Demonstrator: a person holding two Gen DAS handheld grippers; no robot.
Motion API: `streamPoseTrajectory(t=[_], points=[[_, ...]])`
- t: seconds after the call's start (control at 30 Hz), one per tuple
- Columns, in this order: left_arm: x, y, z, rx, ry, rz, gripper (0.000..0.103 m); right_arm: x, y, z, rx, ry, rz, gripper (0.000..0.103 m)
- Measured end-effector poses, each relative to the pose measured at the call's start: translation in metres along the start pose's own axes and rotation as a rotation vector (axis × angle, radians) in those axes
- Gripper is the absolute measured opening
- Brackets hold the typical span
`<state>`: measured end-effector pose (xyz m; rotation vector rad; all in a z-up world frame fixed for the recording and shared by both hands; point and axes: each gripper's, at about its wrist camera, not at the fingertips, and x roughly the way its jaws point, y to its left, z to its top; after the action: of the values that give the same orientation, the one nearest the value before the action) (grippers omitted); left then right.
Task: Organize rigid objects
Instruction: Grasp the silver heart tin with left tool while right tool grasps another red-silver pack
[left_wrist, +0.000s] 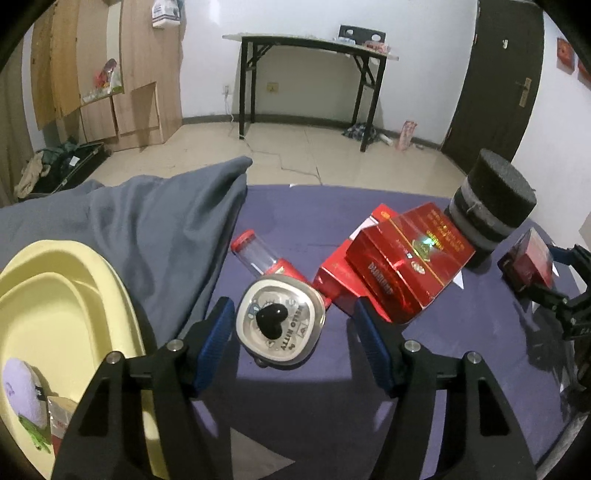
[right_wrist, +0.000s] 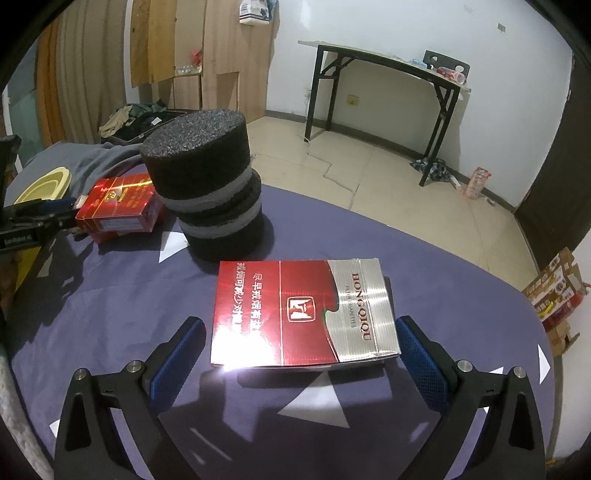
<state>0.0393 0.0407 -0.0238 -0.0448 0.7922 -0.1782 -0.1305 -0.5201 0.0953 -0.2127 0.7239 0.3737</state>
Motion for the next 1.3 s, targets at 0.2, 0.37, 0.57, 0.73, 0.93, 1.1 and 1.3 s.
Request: streamPoseTrajectory(t=[0.2, 0.37, 0.57, 0.73, 0.93, 1.1, 1.3], points=[[-0.005, -0.007, 0.002, 0.025, -0.035, -0.019, 0.067, 0.001, -0.002, -0.001, 0.005, 0.004, 0.0, 0.103], [0.004, -0.012, 0.001, 0.06, -0.015, 0.038, 0.067, -0.001, -0.003, -0.001, 0.006, 0.0, 0.006, 0.103], [0.02, -0.002, 0.001, 0.015, 0.034, 0.065, 0.068, -0.003, -0.005, -0.001, 0.011, -0.008, -0.002, 0.103], [0.022, -0.007, -0.002, 0.037, 0.057, 0.076, 0.054, -0.005, -0.002, 0.0, -0.002, -0.012, -0.016, 0.103], [0.018, 0.002, -0.001, -0.019, 0.088, -0.007, 0.052, -0.008, 0.002, 0.002, -0.014, -0.015, -0.029, 0.103], [0.008, 0.003, -0.003, 0.013, 0.13, -0.032, 0.052, -0.006, 0.003, 0.002, -0.02, -0.01, -0.027, 0.103], [0.011, -0.002, -0.006, 0.044, 0.128, 0.026, 0.053, -0.009, -0.003, 0.003, 0.004, -0.029, -0.039, 0.09]])
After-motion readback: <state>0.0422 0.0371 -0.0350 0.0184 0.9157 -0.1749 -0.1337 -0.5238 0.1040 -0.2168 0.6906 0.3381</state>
